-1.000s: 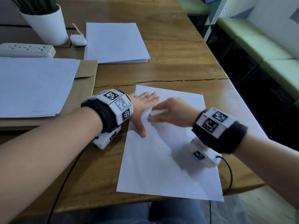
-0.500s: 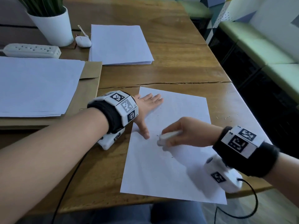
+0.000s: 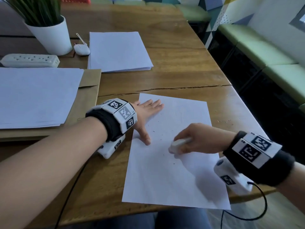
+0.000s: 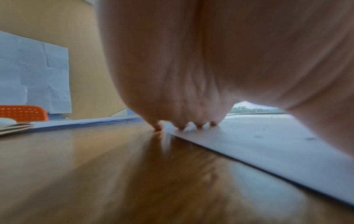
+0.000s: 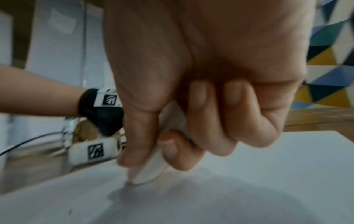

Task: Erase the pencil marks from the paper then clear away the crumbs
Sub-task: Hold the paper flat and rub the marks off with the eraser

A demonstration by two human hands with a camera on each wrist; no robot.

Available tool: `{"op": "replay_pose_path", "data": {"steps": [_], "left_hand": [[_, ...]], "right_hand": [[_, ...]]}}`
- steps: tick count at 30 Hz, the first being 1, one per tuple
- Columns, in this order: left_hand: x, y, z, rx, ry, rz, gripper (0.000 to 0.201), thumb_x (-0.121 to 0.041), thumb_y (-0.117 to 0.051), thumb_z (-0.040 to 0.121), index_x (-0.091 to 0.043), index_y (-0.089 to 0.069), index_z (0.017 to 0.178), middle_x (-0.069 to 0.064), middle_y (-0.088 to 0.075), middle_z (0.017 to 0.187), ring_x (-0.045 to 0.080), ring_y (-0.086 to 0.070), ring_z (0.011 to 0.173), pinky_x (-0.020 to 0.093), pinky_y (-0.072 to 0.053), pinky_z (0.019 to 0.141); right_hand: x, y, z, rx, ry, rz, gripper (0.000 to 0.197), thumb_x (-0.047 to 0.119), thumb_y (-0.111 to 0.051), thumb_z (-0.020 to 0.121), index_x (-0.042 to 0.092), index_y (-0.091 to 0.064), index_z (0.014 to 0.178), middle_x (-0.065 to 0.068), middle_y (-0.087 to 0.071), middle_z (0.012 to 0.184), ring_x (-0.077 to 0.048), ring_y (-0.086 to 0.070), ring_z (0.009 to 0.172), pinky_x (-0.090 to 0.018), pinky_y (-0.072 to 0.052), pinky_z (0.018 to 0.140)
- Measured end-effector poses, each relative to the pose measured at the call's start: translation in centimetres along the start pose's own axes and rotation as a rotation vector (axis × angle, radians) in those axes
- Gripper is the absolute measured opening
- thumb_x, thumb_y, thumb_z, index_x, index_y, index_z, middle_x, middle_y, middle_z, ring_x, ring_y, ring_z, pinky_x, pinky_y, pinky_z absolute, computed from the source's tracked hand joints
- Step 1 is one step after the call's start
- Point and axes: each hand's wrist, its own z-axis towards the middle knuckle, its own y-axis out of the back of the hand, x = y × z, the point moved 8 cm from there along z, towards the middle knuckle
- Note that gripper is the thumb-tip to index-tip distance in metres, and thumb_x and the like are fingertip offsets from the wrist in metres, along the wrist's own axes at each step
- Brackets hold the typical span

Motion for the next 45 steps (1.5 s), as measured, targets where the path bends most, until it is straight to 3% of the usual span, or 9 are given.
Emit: {"op": "replay_pose_path", "data": {"steps": [5,11,16,22,27,29,35,41,45], "left_hand": [[0.8,0.8,0.4,-0.08,-0.023,-0.144,0.069,-0.027,-0.044,0.098,-0.028,0.002,0.15,-0.01,0.012,0.158,0.009,0.007,0.146,0.035,0.001,0.118],[2.1,2.2,0.0,-0.191,0.002,-0.317,0.068,0.008,-0.035,0.092,-0.026,-0.018,0.149,-0.011,0.002,0.158,0.008,-0.008,0.145,0.014,-0.009,0.108],[2.3,2.8,-0.5,-0.245,0.032,-0.275,0.057,-0.002,-0.039,0.096,-0.024,-0.027,0.147,-0.003,0.004,0.159,0.015,-0.011,0.145,0.021,-0.017,0.11],[2.4,2.6,-0.2,-0.225,0.026,-0.235,0.062,-0.002,-0.041,0.095,-0.023,-0.019,0.149,-0.005,-0.006,0.159,0.013,-0.009,0.145,0.021,-0.009,0.113],[3.1,2.3,0.0,-0.192,0.015,-0.282,0.068,0.009,-0.033,0.092,-0.023,-0.016,0.15,-0.007,-0.001,0.159,0.009,-0.006,0.145,0.012,-0.006,0.106],[3.2,2.2,0.0,-0.196,0.018,-0.286,0.07,0.011,-0.032,0.091,-0.024,-0.017,0.149,-0.009,0.0,0.158,0.008,-0.006,0.145,0.013,-0.007,0.107],[3.4,2.0,0.2,-0.184,0.022,-0.256,0.073,0.01,-0.036,0.091,-0.03,-0.017,0.149,-0.014,-0.001,0.158,0.011,-0.008,0.145,0.023,-0.012,0.114],[3.5,2.2,0.4,-0.205,-0.015,-0.364,0.064,0.007,-0.037,0.094,-0.023,-0.02,0.148,-0.012,-0.006,0.155,0.008,-0.009,0.144,0.009,-0.008,0.102],[3.6,2.3,-0.1,-0.188,0.002,-0.358,0.077,0.017,-0.028,0.084,-0.026,-0.022,0.148,-0.013,-0.005,0.157,0.008,-0.009,0.145,0.012,-0.007,0.108]], "right_hand": [[-3.6,2.9,-2.0,-0.391,-0.193,0.762,0.036,0.042,-0.052,0.09,0.011,-0.061,0.075,0.004,-0.058,0.066,-0.008,-0.051,0.053,-0.016,-0.043,0.052],[1.5,-4.4,-3.2,0.107,-0.172,1.683,0.044,0.042,-0.059,0.073,0.001,-0.069,0.082,-0.017,-0.073,0.087,-0.023,-0.072,0.071,-0.028,-0.06,0.061],[2.4,-7.2,-2.6,0.198,-0.208,1.642,0.037,0.037,-0.056,0.079,0.003,-0.067,0.086,-0.017,-0.072,0.093,-0.026,-0.072,0.079,-0.031,-0.058,0.073],[-5.4,-0.4,-1.6,-0.871,-0.253,1.83,0.035,0.036,-0.049,0.094,0.007,-0.055,0.112,-0.008,-0.063,0.09,-0.018,-0.064,0.077,-0.027,-0.054,0.07],[5.4,-5.2,2.3,-0.117,-0.166,1.856,0.035,0.038,-0.048,0.093,0.007,-0.063,0.088,-0.01,-0.066,0.088,-0.021,-0.064,0.08,-0.026,-0.057,0.068],[6.4,-6.5,3.1,-0.081,-0.206,1.875,0.035,0.038,-0.05,0.092,0.005,-0.062,0.088,-0.009,-0.065,0.083,-0.019,-0.066,0.075,-0.025,-0.057,0.064],[-3.3,-0.9,-0.9,-1.225,-0.253,1.891,0.026,0.034,-0.049,0.094,0.011,-0.06,0.096,0.002,-0.057,0.086,-0.008,-0.06,0.08,-0.022,-0.051,0.079],[5.6,-3.3,4.8,-0.357,-0.113,1.93,0.03,0.037,-0.047,0.094,0.011,-0.062,0.088,-0.005,-0.063,0.082,-0.016,-0.061,0.075,-0.021,-0.055,0.065],[2.5,-2.9,5.1,-0.734,-0.287,1.976,0.029,0.034,-0.05,0.093,0.009,-0.06,0.084,-0.005,-0.058,0.074,-0.014,-0.057,0.066,-0.02,-0.05,0.057]]}}
